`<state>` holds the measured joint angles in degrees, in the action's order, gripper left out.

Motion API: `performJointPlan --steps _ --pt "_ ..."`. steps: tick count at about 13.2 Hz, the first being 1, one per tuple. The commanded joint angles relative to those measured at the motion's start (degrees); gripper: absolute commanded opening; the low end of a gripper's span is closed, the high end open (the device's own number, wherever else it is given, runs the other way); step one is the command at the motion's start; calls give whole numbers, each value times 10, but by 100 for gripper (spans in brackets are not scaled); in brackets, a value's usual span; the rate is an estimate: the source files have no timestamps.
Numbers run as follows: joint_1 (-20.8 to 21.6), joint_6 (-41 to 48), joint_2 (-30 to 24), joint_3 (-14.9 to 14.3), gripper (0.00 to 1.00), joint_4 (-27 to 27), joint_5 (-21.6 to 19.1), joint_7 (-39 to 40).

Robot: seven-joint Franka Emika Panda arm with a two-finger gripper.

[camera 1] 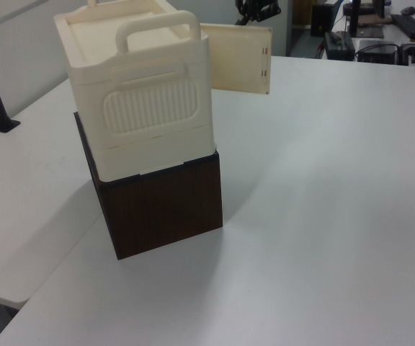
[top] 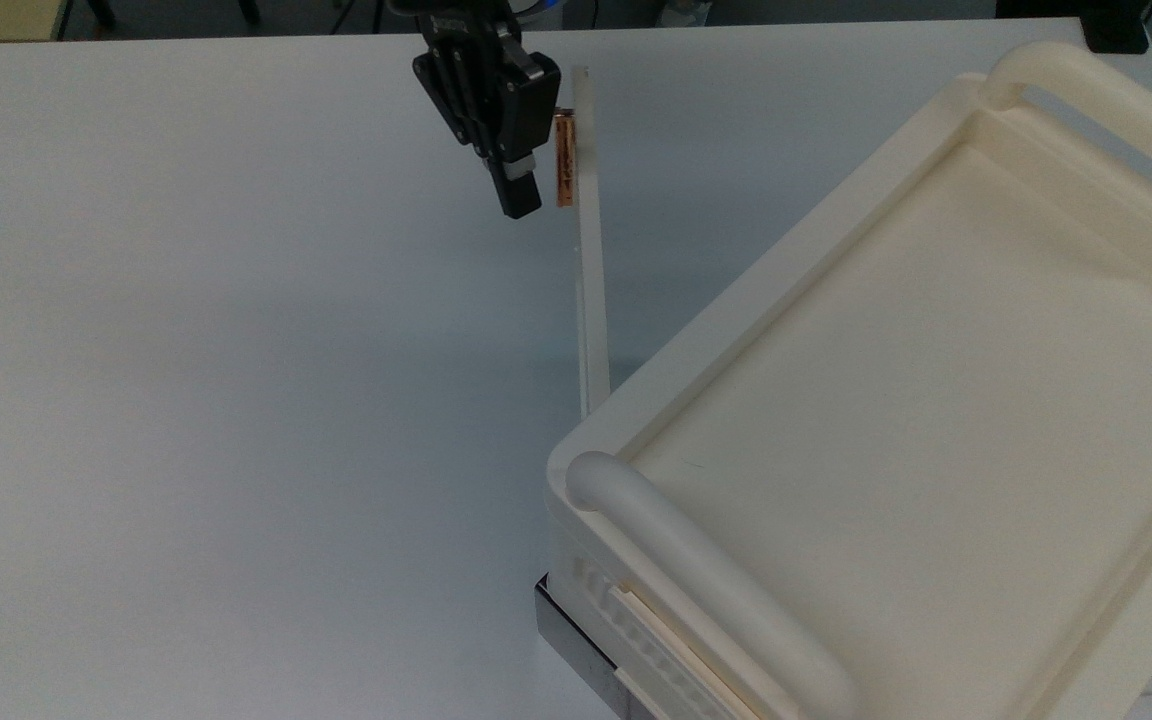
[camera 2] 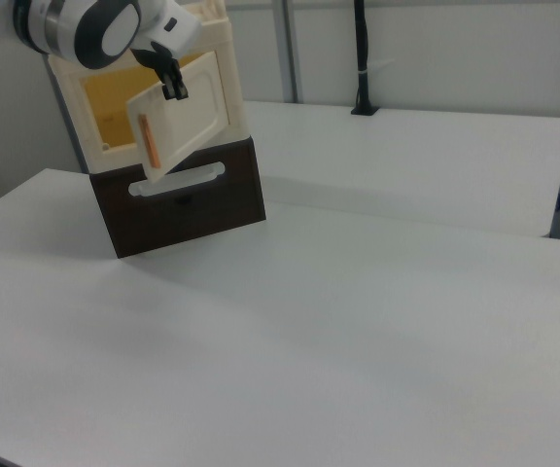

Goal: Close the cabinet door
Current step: 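Push the door edge with the gripper, swinging it toward the cabinet front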

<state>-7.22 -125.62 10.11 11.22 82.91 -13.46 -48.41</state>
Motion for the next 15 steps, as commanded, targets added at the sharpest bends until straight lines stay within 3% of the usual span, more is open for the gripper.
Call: performJointPlan --steps 1,4,12,15 --pt "-2 6 3 36 0 5 -1 19" --pt "8 -12 14 50 0 5 -3 49" --pt "76 -174 54 51 0 1 6 44" --pt "82 -205 62 51 0 2 22 38"
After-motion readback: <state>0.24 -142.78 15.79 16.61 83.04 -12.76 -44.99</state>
